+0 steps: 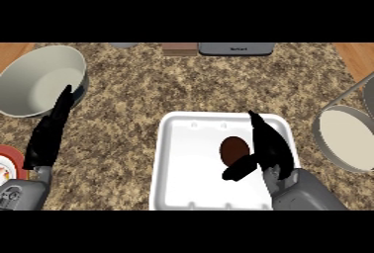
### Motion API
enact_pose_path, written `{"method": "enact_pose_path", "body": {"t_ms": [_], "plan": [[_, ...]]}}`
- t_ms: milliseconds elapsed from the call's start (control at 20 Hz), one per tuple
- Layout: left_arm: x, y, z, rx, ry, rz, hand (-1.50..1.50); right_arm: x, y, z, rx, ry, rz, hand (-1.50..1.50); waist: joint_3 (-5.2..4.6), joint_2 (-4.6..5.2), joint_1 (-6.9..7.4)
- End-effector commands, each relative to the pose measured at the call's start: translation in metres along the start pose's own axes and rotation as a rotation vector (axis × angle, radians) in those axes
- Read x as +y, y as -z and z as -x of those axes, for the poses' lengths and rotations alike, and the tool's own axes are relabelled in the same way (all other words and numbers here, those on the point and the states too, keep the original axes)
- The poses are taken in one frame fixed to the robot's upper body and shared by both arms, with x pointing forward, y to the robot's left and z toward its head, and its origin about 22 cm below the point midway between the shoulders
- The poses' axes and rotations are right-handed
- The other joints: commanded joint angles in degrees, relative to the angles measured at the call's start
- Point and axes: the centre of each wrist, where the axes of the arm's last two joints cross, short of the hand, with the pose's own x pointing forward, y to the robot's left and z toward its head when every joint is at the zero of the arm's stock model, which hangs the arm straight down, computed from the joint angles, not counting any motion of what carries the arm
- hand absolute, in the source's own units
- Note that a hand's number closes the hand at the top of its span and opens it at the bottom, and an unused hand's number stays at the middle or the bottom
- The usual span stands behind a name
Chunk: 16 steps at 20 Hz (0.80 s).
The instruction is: Pick the cupcake from the tray and place it in the tiered basket
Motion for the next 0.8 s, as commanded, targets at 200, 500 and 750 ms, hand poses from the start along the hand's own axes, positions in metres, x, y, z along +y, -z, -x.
{"method": "enact_pose_path", "body": {"t_ms": [200,500,750], "plan": [[-0.001,-0.002,-0.008,0.01,-0.007,0.023,0.0,0.019,0.009,-0.005,0.237,-0.009,-0.026,-1.5,0.04,0.04,0.25],[-0.007,0.01,-0.014,0.008,-0.005,-0.009,0.0,0.024,0.005,-0.011,0.23,0.004,-0.032,-1.5,0.03,0.09,-0.17],[0.01,0.004,-0.017,0.0,-0.015,-0.003,0.0,0.028,0.014,-0.004,0.232,0.012,-0.054,-1.5,0.06,0.04,0.11]]}}
